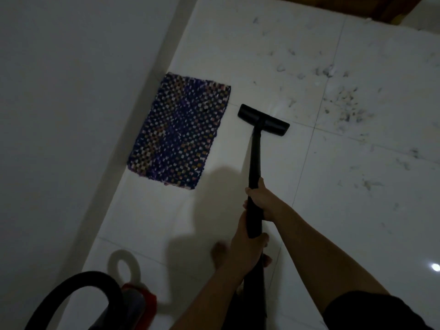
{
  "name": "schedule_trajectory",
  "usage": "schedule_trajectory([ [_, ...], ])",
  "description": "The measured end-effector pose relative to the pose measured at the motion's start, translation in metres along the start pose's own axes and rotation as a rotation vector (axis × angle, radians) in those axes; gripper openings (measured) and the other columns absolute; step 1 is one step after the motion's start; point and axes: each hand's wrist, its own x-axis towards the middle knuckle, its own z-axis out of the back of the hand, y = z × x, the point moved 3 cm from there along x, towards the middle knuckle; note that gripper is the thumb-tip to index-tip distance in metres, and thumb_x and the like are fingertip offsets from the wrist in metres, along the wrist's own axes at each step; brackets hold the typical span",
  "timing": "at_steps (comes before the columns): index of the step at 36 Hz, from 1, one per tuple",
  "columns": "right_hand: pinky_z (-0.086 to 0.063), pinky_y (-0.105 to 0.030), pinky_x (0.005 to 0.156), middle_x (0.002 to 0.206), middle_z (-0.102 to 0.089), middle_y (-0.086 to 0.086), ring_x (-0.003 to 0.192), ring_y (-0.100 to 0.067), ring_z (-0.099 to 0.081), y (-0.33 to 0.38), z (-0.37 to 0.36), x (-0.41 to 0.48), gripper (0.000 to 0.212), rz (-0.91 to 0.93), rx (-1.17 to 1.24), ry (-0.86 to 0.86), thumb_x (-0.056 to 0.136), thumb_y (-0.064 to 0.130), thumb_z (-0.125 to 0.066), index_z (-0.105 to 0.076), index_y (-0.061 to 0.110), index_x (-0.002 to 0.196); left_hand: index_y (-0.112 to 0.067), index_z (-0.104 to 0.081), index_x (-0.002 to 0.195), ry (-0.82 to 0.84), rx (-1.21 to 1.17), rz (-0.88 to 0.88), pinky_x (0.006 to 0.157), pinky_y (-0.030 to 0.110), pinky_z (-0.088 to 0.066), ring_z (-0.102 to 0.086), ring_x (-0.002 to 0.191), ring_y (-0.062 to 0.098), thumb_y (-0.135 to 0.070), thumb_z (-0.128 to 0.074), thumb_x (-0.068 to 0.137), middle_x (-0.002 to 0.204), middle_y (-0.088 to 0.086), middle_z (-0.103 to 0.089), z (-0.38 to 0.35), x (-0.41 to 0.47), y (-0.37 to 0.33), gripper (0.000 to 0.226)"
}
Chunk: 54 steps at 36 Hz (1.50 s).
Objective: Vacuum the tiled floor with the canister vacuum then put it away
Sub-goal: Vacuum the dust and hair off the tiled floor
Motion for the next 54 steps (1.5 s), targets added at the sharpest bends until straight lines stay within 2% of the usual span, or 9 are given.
schedule_trajectory([
  [7,-0.047,-0.032,0.055,0.079,-0.048,-0.009,0.057,-0.019,-0.048,0.066,-0.002,0.034,0.068,0.041,-0.063,-0.028,0.100,0.011,-0.040,0.000,0.030,0.151,-0.032,-0.033,0.140,-0.010,-0.062,-0.020,0.040,0.024,-0.044,-0.046,0.037,0.014,0.000,-0.049,0.089,0.074,0.005,-0.052,0.016,0.043,-0.053,0.062],
  [12,-0.049,-0.034,0.055,0.083,-0.048,-0.010,0.057,-0.021,-0.048,0.123,-0.011,0.056,0.067,0.060,-0.103,-0.027,0.099,0.007,-0.043,-0.005,0.026,0.151,-0.047,-0.028,0.139,-0.040,0.001,0.000,0.061,0.036,-0.053,-0.060,0.055,0.026,-0.022,-0.057,0.086,0.091,0.014,-0.061,0.039,0.077,-0.091,0.065],
  [17,-0.051,-0.030,0.051,0.103,-0.055,-0.020,0.061,-0.023,-0.056,0.170,-0.020,0.073,0.068,0.079,-0.106,-0.005,0.095,0.011,-0.054,-0.012,0.025,0.147,-0.030,-0.030,0.140,0.029,-0.202,-0.045,0.039,0.022,-0.043,-0.049,0.037,0.011,0.002,-0.047,0.093,0.085,0.013,-0.050,0.062,0.096,-0.138,0.059],
  [23,-0.049,-0.032,0.054,0.100,-0.058,-0.016,0.062,-0.023,-0.056,0.198,-0.037,0.088,0.065,0.115,-0.003,0.010,0.096,0.018,-0.054,-0.015,0.035,0.145,-0.033,-0.035,0.138,0.003,-0.264,-0.033,0.041,0.024,-0.043,-0.050,0.041,0.014,0.000,-0.051,0.091,0.079,0.009,-0.056,0.081,0.111,-0.172,0.059],
  [31,-0.050,-0.030,0.046,0.073,-0.054,-0.013,0.055,-0.023,-0.051,0.241,-0.047,0.124,0.075,0.082,0.082,0.076,0.096,0.008,-0.050,-0.006,0.040,0.148,-0.030,-0.031,0.145,-0.030,-0.296,0.005,0.040,0.025,-0.044,-0.051,0.041,0.015,0.001,-0.054,0.091,0.060,0.002,-0.062,0.099,0.136,-0.212,0.066],
  [37,-0.047,-0.030,0.049,0.065,-0.052,-0.011,0.053,-0.021,-0.050,0.284,-0.044,0.148,0.079,0.078,0.000,0.096,0.096,0.007,-0.046,0.000,0.045,0.148,-0.032,-0.036,0.142,-0.057,-0.335,0.054,0.043,0.025,-0.046,-0.053,0.042,0.016,0.000,-0.055,0.090,0.076,0.004,-0.067,0.102,0.163,-0.251,0.063],
  [42,-0.047,-0.034,0.056,0.064,-0.056,-0.011,0.052,-0.022,-0.053,0.328,-0.029,0.168,0.082,0.065,-0.142,0.109,0.097,0.013,-0.047,0.010,0.045,0.147,-0.041,-0.042,0.133,-0.107,-0.310,0.102,0.060,0.034,-0.050,-0.060,0.057,0.019,-0.008,-0.061,0.088,0.106,0.012,-0.069,0.095,0.198,-0.281,0.059],
  [47,-0.048,-0.034,0.056,0.069,-0.057,-0.011,0.054,-0.023,-0.052,0.375,-0.020,0.184,0.083,0.042,-0.233,0.124,0.097,0.011,-0.045,0.013,0.043,0.146,-0.039,-0.041,0.129,-0.107,-0.380,0.058,0.058,0.034,-0.046,-0.054,0.050,0.016,-0.005,-0.059,0.090,0.068,-0.001,-0.067,0.086,0.220,-0.323,0.055],
  [54,-0.050,-0.043,0.072,0.084,-0.060,-0.015,0.068,-0.028,-0.056,0.417,-0.021,0.210,0.083,0.017,-0.355,0.109,0.096,0.017,-0.046,0.014,0.045,0.145,-0.030,-0.040,0.138,-0.123,-0.380,0.047,0.055,0.033,-0.045,-0.053,0.051,0.018,-0.006,-0.057,0.091,0.075,0.004,-0.064,0.094,0.244,-0.361,0.056],
])
